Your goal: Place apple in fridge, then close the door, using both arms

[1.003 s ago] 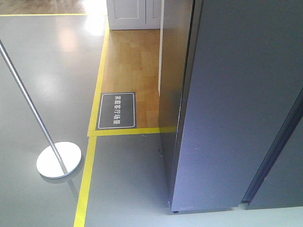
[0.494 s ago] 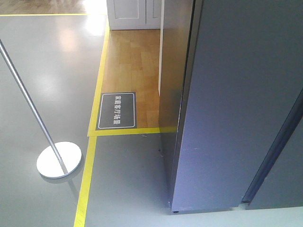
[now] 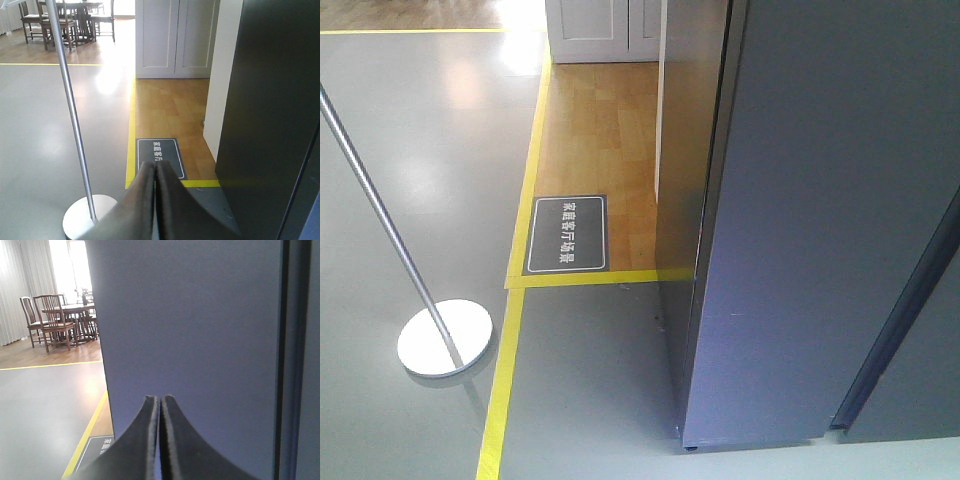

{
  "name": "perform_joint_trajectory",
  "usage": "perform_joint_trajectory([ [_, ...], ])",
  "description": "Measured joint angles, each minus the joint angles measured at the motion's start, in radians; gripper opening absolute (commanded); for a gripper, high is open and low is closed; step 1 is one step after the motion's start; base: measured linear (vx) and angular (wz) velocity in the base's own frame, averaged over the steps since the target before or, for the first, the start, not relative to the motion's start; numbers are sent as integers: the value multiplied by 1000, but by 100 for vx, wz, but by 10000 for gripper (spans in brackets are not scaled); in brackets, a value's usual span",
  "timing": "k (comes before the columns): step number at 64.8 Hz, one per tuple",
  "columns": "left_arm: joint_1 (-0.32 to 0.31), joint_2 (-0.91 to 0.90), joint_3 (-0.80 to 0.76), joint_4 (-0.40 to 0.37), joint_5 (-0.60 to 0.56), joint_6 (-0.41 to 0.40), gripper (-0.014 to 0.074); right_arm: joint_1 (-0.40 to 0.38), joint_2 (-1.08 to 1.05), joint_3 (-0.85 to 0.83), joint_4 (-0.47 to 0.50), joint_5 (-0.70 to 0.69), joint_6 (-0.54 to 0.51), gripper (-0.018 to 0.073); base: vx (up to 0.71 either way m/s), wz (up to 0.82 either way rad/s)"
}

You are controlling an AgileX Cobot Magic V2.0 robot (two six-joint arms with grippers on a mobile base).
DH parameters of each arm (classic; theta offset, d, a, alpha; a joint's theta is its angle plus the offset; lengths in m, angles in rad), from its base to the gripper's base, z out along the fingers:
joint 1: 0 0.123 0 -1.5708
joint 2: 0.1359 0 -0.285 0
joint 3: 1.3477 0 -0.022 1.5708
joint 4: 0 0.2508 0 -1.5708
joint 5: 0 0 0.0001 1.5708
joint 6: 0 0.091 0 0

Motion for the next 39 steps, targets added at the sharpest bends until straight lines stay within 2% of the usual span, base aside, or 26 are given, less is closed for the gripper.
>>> perform_joint_trajectory([
  [39, 0, 0, 0, 0, 0, 0, -6, 0, 0, 0, 0, 0, 0, -3, 0, 0],
])
